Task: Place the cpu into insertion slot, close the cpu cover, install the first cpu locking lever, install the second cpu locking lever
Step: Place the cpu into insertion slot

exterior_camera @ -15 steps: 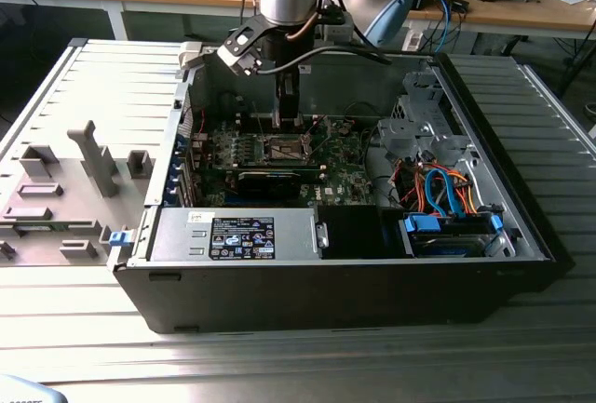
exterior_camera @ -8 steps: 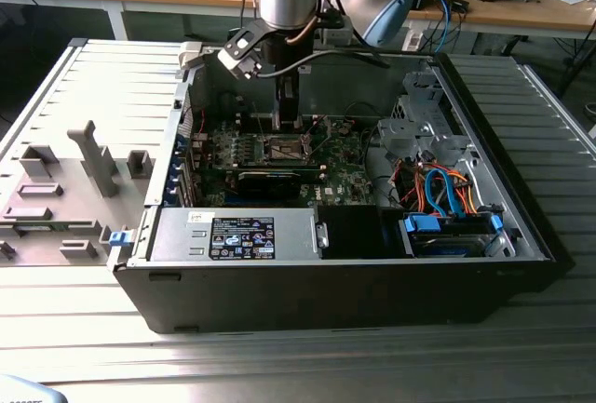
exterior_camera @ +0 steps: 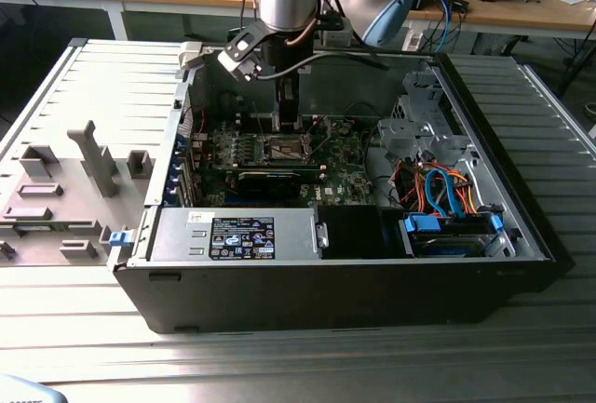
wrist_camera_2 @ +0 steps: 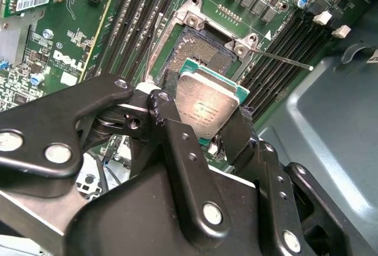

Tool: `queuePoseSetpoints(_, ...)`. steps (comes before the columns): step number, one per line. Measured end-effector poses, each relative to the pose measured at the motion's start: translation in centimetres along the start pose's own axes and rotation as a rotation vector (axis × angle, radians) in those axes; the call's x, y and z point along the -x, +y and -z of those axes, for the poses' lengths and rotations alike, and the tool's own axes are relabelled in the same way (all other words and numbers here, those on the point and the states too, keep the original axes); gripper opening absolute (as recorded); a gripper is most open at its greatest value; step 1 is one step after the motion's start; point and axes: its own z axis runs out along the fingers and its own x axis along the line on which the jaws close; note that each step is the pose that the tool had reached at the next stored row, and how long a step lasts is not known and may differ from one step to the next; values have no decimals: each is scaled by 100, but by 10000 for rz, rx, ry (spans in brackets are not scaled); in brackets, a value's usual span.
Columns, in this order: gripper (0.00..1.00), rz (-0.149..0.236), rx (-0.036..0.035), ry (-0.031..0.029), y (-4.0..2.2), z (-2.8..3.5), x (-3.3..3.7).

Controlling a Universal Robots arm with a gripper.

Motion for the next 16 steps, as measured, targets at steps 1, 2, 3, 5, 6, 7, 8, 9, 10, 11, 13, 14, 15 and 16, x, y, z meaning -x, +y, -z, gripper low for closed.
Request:
queuePoseSetpoints(1,54,0,0,0,0,-3,0)
queuePoseSetpoints(2,54,0,0,0,0,-6,0)
queuePoseSetpoints(3,54,0,0,0,0,-8,0)
queuePoseSetpoints(5,54,0,0,0,0,-13,0)
queuePoseSetpoints(6,54,0,0,0,-1,-16,-1)
queuePoseSetpoints(7,54,0,0,0,-1,-18,-1)
queuePoseSetpoints(8,54,0,0,0,-1,-21,-1)
queuePoseSetpoints(9,54,1,0,0,-1,-23,-1)
queuePoseSetpoints(10,54,1,0,-1,-1,-26,-1)
queuePoseSetpoints(11,54,1,0,0,-1,-28,-1)
queuePoseSetpoints(13,54,0,0,0,-1,-33,-2)
queuePoseSetpoints(14,54,0,0,0,-1,-35,-2)
queuePoseSetpoints(15,54,0,0,0,-1,-38,-2)
queuePoseSetpoints(16,54,0,0,0,-1,-41,-3)
